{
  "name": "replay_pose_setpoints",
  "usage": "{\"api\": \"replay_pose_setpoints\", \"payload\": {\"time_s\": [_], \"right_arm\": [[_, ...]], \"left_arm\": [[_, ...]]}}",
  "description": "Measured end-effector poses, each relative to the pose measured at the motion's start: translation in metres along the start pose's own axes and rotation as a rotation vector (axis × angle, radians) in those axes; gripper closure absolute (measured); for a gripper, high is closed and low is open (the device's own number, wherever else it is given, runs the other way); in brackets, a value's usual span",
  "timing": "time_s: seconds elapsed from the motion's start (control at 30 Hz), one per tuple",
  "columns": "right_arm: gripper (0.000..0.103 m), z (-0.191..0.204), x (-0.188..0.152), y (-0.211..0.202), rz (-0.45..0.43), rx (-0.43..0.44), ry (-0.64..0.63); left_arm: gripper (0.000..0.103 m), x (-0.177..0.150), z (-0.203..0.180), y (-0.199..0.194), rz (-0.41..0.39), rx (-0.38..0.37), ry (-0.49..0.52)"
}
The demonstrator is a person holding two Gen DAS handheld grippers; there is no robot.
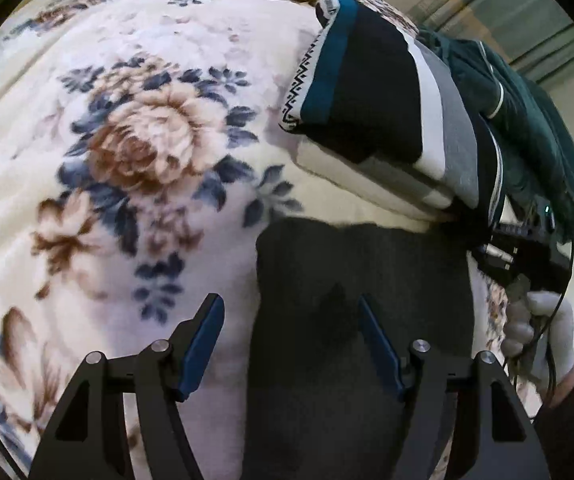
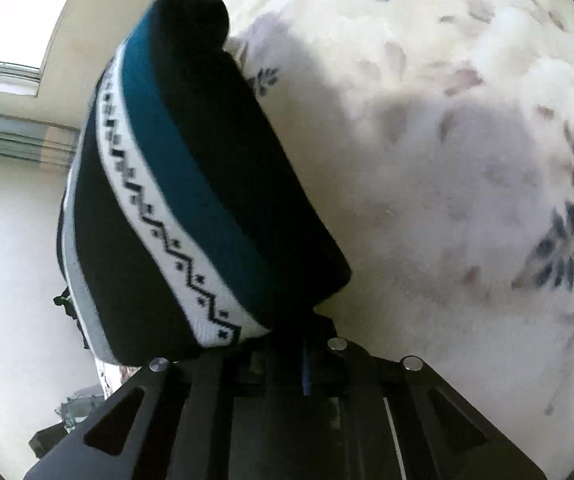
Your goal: Fold small clothes
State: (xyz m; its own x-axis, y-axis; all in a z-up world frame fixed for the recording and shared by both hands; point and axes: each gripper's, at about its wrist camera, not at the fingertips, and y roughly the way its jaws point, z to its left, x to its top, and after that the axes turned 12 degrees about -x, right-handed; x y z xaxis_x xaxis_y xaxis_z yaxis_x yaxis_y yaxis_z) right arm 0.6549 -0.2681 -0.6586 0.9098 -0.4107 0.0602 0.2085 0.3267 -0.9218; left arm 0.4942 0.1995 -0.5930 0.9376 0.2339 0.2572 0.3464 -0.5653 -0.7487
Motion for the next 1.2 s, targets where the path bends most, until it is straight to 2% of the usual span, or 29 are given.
{"api": "replay_pose_setpoints", "payload": {"time_s": [0.03,0.07,0.1,0.13,0.17,0.2,0.23,0.3,0.33,0.37,0.43,0.47,0.53,0.6,0.67,0.73,0.77,0.8,0.83,0.87,1.0,1.1,1.17,1.2], "right_arm": [[0.091,0.005,0.0,0.004,0.015,-0.003,-0.001],[0.082,0.015,0.0,0.009,0.04,0.0,0.01],[0.061,0.013,0.002,0.007,0.064,0.032,0.043],[0.049,0.009,-0.002,0.003,0.07,0.061,0.066],[0.037,0.006,-0.006,0.0,0.074,0.088,0.087],[0.036,0.003,-0.013,-0.001,0.089,0.11,0.099],[0.036,0.003,-0.019,0.006,0.137,0.119,0.099],[0.039,0.01,-0.03,0.024,0.216,0.126,0.073],[0.05,0.016,-0.033,0.028,0.2,0.118,0.051],[0.089,0.021,-0.035,0.027,0.176,0.097,0.028],[0.09,0.024,-0.036,0.018,0.116,0.078,0.054],[0.092,0.024,-0.033,0.01,0.067,0.064,0.083],[0.096,0.017,-0.034,0.002,0.023,0.033,0.125],[0.096,0.017,-0.028,0.012,0.055,0.047,0.162],[0.095,0.026,-0.025,0.015,0.079,0.022,0.144],[0.088,0.039,-0.02,0.008,0.101,0.021,0.121],[0.079,0.047,-0.02,0.002,0.109,0.003,0.093],[0.065,0.053,-0.024,-0.008,0.1,-0.004,0.069],[0.058,0.056,-0.033,-0.015,0.094,0.0,0.049],[0.047,0.058,-0.045,-0.026,0.095,0.0,0.029],[0.046,0.041,-0.131,-0.071,0.132,-0.02,0.01],[0.046,0.032,-0.181,-0.091,0.163,-0.044,0.037],[0.046,0.005,-0.238,-0.099,0.19,-0.07,0.08],[0.046,-0.004,-0.263,-0.099,0.216,-0.076,0.123]], "left_arm": [[0.037,0.003,0.002,0.003,0.0,-0.01,-0.005],[0.037,0.005,0.004,0.006,0.001,-0.018,-0.009],[0.037,0.008,0.006,0.011,0.006,-0.034,-0.012],[0.037,0.011,0.008,0.015,0.01,-0.049,-0.017],[0.044,0.013,0.009,0.02,0.003,-0.058,-0.018],[0.082,0.014,0.009,0.021,-0.012,-0.068,-0.012],[0.093,0.016,0.009,0.022,-0.008,-0.082,-0.011],[0.094,0.022,0.006,0.022,-0.013,-0.104,-0.007],[0.094,0.024,0.003,0.018,-0.026,-0.13,0.0],[0.095,0.027,-0.001,0.014,-0.031,-0.16,0.004],[0.095,0.032,-0.01,0.009,-0.042,-0.183,0.042],[0.095,0.035,-0.013,0.012,-0.031,-0.178,0.064],[0.095,0.044,0.0,0.031,0.018,-0.15,0.051],[0.093,0.048,0.021,0.048,0.077,-0.169,-0.009],[0.089,0.049,0.03,0.043,0.097,-0.217,-0.07],[0.07,0.046,0.028,0.026,0.081,-0.214,-0.063],[0.053,0.042,0.026,0.013,0.07,-0.205,-0.056],[0.043,0.034,0.025,-0.002,0.051,-0.218,-0.056],[0.042,0.027,0.024,-0.016,0.034,-0.224,-0.06],[0.042,0.015,0.023,-0.033,0.024,-0.229,-0.062],[0.042,-0.035,0.016,-0.061,0.07,-0.181,-0.033],[0.042,-0.069,0.023,-0.044,0.16,-0.142,-0.063],[0.042,-0.085,0.027,-0.024,0.199,-0.108,-0.094],[0.045,-0.09,0.027,-0.015,0.208,-0.114,-0.102]]}}
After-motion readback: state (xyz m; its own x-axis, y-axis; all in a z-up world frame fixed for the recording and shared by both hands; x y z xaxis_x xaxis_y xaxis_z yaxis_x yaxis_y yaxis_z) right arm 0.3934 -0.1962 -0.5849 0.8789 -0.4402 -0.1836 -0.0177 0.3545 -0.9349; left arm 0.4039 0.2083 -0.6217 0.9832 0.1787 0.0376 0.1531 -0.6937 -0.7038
